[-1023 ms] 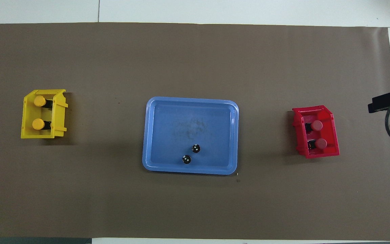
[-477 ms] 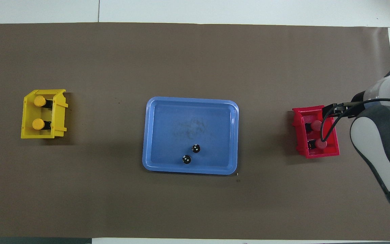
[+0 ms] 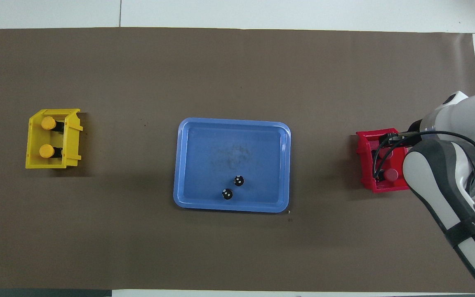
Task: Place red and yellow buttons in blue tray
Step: 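Reach the right gripper down and grasp a red button in the red holder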
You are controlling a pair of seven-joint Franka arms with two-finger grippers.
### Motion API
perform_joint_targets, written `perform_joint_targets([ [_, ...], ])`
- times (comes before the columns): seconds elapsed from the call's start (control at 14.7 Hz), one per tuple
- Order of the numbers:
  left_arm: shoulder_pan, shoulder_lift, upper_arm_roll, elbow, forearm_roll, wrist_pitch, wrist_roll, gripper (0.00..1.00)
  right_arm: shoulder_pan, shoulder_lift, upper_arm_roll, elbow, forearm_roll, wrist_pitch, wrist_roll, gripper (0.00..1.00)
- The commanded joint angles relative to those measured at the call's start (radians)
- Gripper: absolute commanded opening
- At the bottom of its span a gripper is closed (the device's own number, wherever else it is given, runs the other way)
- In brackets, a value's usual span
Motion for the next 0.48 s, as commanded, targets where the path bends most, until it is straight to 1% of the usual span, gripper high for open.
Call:
perform_joint_targets([
  [0.0, 0.005, -0.029, -0.003, -0.030, 0.001, -0.003, -0.002, 1.00, -0.001, -0.019, 0.001, -0.051, 0.012, 0.049, -0.001, 0.65],
  [0.2, 0.003, -0.029, -0.003, -0.030, 0.001, -0.003, -0.002, 1.00, 0.000, -0.025, 0.001, -0.092, 0.012, 0.097, -0.001, 0.63],
  [0.41, 0.005, -0.029, -0.003, -0.030, 0.001, -0.003, -0.002, 1.00, 0.000, -0.005, 0.001, -0.097, 0.012, 0.118, -0.017, 0.62],
])
